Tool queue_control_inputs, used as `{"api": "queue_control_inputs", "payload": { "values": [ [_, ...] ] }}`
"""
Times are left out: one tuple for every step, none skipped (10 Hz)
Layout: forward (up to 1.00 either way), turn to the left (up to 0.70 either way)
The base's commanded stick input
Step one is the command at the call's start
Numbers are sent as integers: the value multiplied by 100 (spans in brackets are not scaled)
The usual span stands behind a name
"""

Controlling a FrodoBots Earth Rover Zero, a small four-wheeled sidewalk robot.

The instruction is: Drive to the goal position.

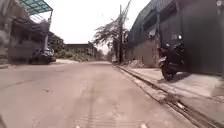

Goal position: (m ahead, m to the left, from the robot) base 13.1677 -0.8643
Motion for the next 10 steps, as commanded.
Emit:
{"api": "queue_control_inputs", "payload": {
  "values": [
    [100,0],
    [100,0],
    [100,0],
    [100,0],
    [100,0],
    [100,0],
    [100,0],
    [100,0],
    [100,0],
    [100,0]
  ]
}}
